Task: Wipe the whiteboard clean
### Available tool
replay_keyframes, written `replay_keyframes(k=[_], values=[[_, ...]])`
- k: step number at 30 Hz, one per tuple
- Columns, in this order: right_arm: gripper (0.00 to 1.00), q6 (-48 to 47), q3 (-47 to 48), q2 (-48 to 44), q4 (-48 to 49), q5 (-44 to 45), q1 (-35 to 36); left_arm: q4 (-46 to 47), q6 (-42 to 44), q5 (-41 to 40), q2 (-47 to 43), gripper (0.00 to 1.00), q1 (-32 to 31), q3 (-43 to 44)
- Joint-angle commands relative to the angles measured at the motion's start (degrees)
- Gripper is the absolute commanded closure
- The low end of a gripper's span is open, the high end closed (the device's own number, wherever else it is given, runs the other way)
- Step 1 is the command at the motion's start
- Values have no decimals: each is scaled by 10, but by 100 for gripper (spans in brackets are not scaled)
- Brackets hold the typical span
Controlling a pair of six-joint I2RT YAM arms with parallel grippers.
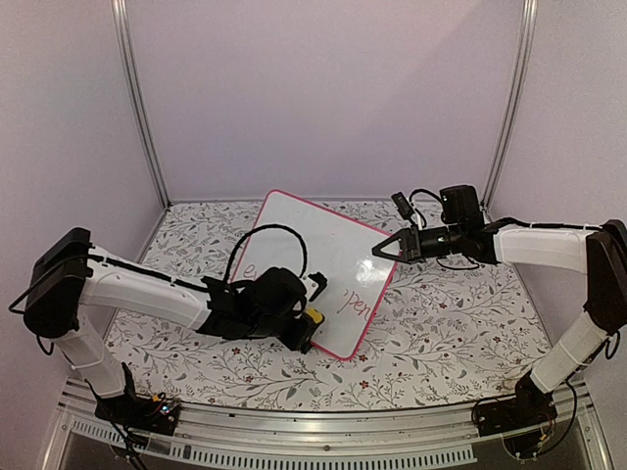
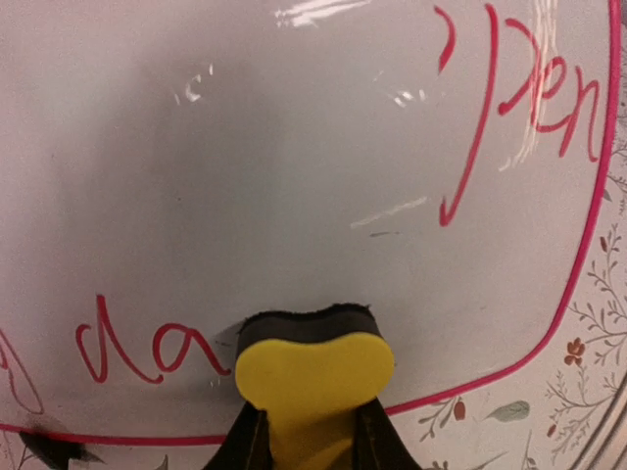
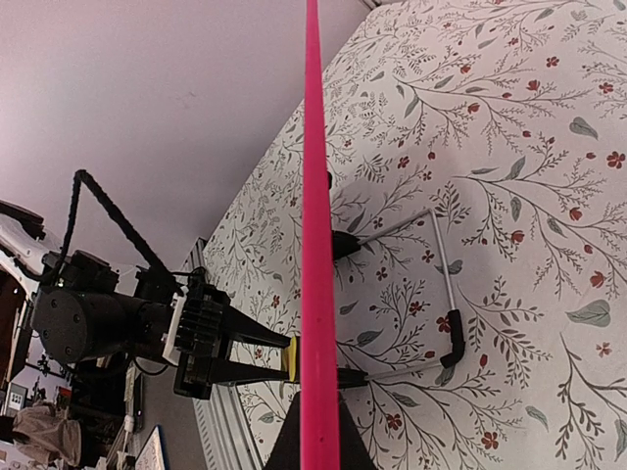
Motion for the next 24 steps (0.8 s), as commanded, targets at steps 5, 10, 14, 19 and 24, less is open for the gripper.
replay_keyframes(k=[5, 10, 14, 19, 24], values=[[100, -39, -36, 45, -109, 13, 42, -82, -8, 3, 10, 100, 32, -29], [100, -37, -35, 46, -107, 11, 42, -73, 12, 15, 45, 100, 31, 32], [100, -37, -37, 44, -108, 11, 42, -71, 36, 22, 78, 100, 25, 91], [100, -37, -39, 42, -105, 13, 42, -66, 58, 31, 102, 100, 23, 144], [100, -37, -41, 48, -100, 14, 42, -65, 69, 38, 116, 100, 22, 172]])
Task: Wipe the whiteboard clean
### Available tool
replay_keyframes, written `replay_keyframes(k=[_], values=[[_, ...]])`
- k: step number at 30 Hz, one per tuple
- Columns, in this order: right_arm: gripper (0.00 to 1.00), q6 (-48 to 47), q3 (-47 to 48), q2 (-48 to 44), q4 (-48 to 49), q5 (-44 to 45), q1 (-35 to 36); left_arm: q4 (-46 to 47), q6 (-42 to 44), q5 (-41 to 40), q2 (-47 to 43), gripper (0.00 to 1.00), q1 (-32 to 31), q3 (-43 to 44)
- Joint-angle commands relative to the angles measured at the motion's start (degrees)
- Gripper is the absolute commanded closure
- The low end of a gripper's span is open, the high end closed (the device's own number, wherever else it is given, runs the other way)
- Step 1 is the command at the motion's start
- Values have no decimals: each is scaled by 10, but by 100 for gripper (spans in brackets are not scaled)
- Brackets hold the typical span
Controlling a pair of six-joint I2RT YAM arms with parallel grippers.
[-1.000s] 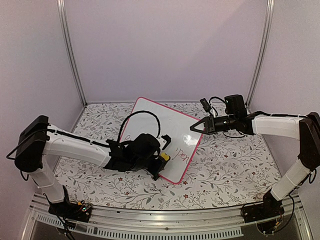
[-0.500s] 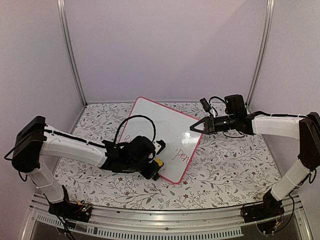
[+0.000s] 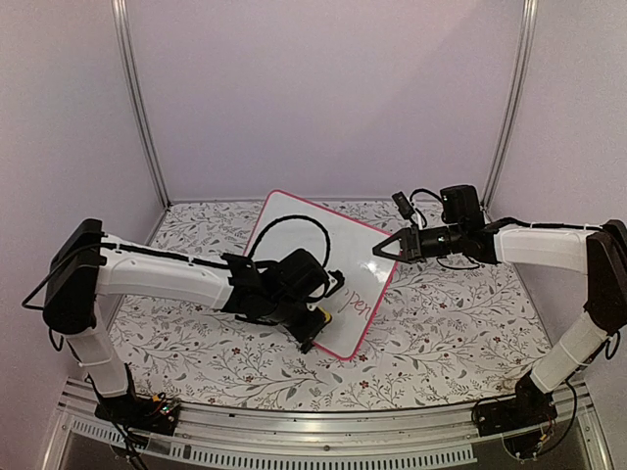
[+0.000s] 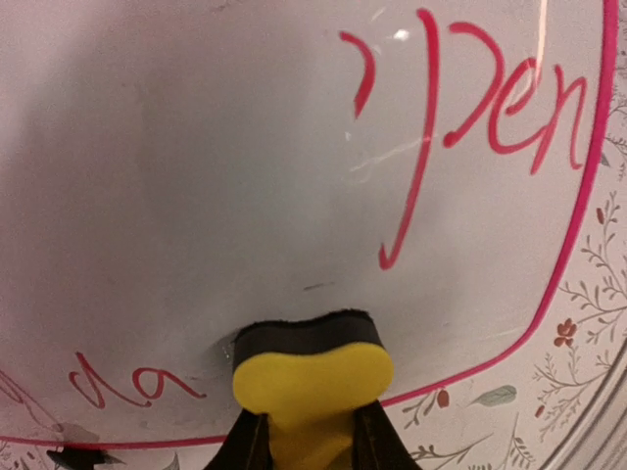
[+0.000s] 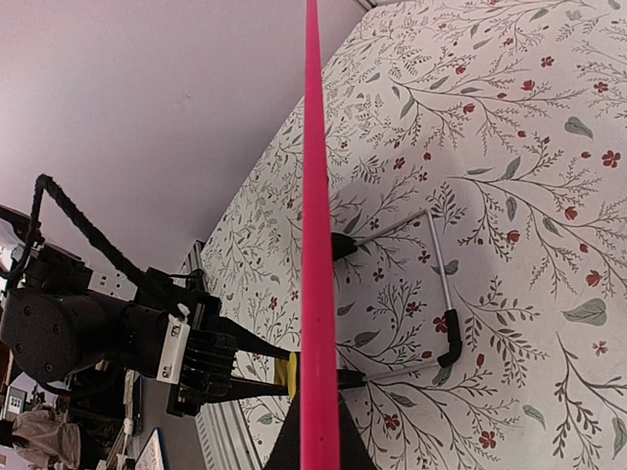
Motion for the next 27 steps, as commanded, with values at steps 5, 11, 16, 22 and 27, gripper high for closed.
replay_keyframes(k=[5, 11, 16, 22, 27], values=[[100, -39, -41, 58, -97, 15, 42, 113, 26, -2, 67, 100, 13, 35], [100, -39, -38, 59, -100, 14, 42, 127, 28, 7, 67, 100, 14, 37], [100, -40, -36, 60, -104, 14, 42, 146, 29, -4, 54, 100, 13, 32], [100, -40, -36, 57, -106, 14, 42, 196, 29, -36, 21, 100, 15, 2], [100, -40, -36, 52, -107, 14, 42, 213, 19, -80, 25, 100, 16, -3]])
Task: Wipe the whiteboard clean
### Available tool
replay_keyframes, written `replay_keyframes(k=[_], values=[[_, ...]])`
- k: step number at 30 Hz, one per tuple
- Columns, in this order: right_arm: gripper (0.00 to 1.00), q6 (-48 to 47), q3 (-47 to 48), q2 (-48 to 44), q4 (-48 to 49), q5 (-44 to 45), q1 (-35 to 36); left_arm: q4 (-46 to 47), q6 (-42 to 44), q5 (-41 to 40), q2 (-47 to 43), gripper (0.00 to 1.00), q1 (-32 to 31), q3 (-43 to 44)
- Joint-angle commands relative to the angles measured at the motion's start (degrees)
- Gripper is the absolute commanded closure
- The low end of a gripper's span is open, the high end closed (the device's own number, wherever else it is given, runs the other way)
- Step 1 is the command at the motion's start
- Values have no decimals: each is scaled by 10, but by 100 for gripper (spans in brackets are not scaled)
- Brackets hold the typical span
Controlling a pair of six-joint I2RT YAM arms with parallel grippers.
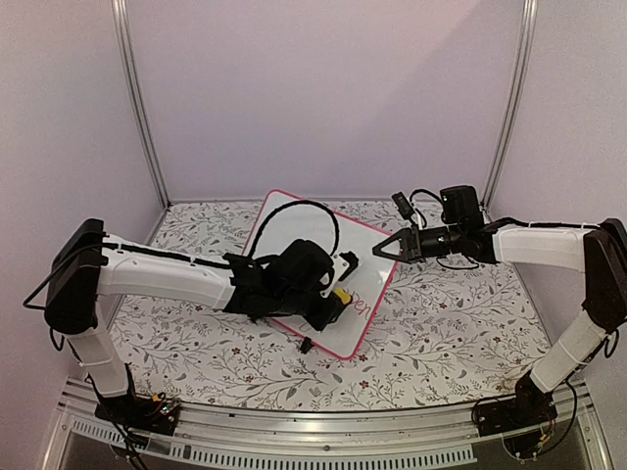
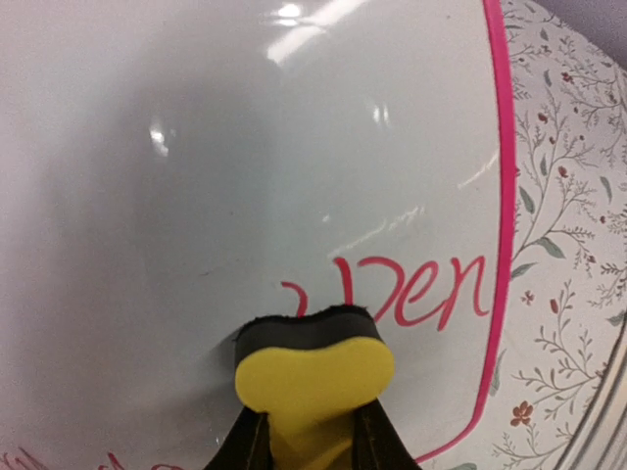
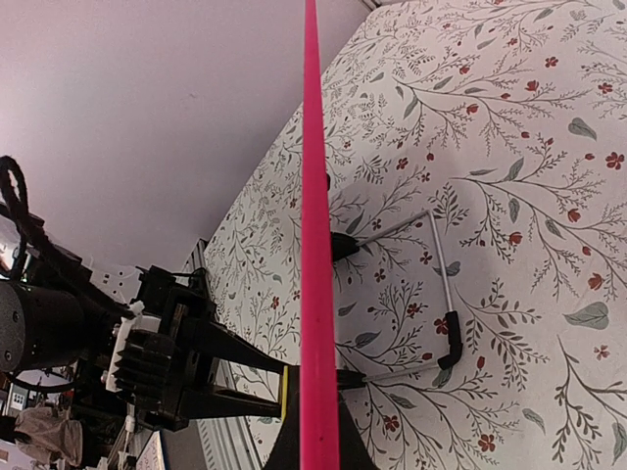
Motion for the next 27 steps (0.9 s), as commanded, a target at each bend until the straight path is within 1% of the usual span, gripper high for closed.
replay_keyframes(k=[1, 3, 5, 7, 10, 14, 20, 24, 27], values=[[100, -37, -36, 43, -114, 17, 47, 116, -7, -78, 20, 100, 19, -19], [100, -36, -36, 42, -114, 17, 46, 143, -7, -90, 22, 100, 19, -25], [100, -36, -36, 41, -113, 16, 46, 151, -8, -107, 30, 100, 19, -23], [100, -35, -37, 40, -114, 15, 46, 156, -7, -105, 39, 100, 18, -19], [100, -35, -37, 38, -114, 15, 46, 158, -8, -96, 44, 100, 14, -21], [100, -32, -31, 35, -114, 12, 46, 149, -15, -103, 45, 100, 0, -37], [100, -21, -32, 20, -108, 3, 46, 125, -45, -142, 42, 100, -29, -67], [100, -8, -32, 5, -104, 3, 46, 150, -58, -155, 35, 100, -41, -93], [100, 0, -30, -7, -101, 4, 46, 166, -47, -161, 42, 100, -50, -85]])
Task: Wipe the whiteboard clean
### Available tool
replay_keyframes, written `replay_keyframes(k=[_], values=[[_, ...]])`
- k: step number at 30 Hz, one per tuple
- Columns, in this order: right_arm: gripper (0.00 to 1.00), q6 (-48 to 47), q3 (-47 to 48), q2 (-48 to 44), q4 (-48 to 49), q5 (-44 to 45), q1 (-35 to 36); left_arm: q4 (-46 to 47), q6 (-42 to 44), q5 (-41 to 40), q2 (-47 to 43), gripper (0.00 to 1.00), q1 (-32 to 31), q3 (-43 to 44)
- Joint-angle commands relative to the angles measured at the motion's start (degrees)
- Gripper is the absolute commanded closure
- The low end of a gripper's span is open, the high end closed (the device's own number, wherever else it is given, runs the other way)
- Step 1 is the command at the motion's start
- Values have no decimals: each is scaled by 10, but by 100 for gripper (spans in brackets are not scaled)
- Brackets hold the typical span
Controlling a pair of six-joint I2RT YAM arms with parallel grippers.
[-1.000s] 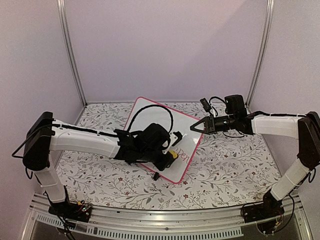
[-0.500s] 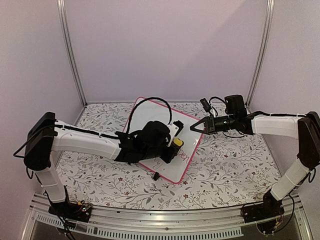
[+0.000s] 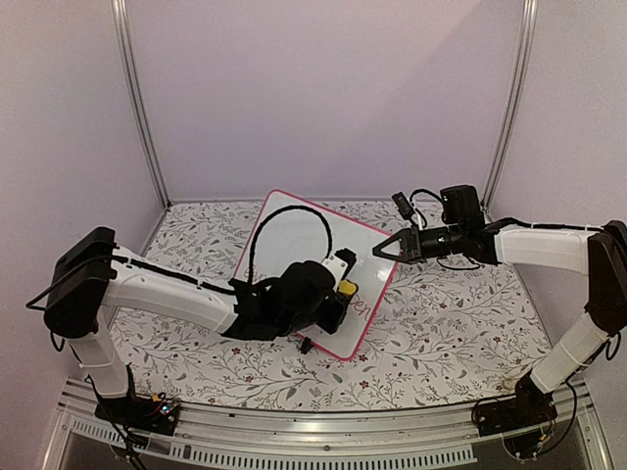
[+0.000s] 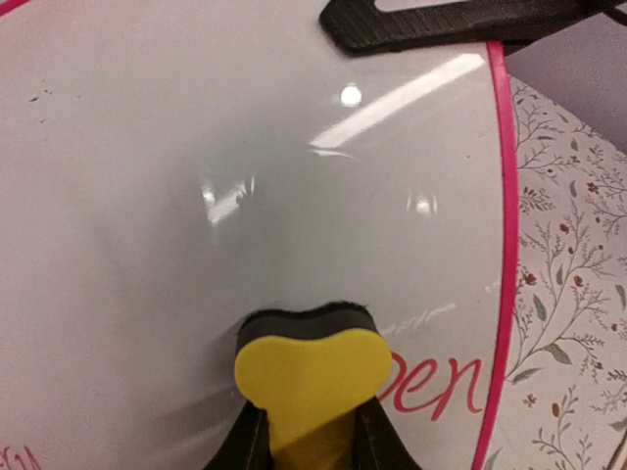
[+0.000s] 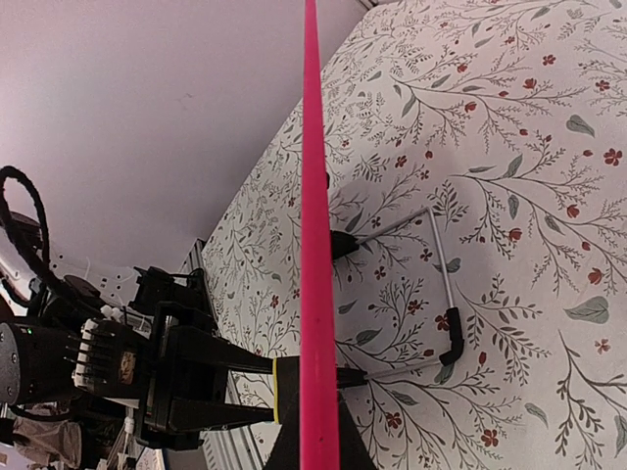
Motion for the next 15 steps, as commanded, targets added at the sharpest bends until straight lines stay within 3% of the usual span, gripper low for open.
replay_keyframes(k=[1, 10, 15], values=[[100, 0, -28, 0, -95, 3, 43, -31, 3, -22, 40, 100, -12, -12], [100, 8, -12, -30, -83, 26, 43, 29, 20, -46, 117, 100, -72, 49], [100, 6, -5, -43, -91, 28, 43, 15, -22, -93, 127, 100, -83, 50]])
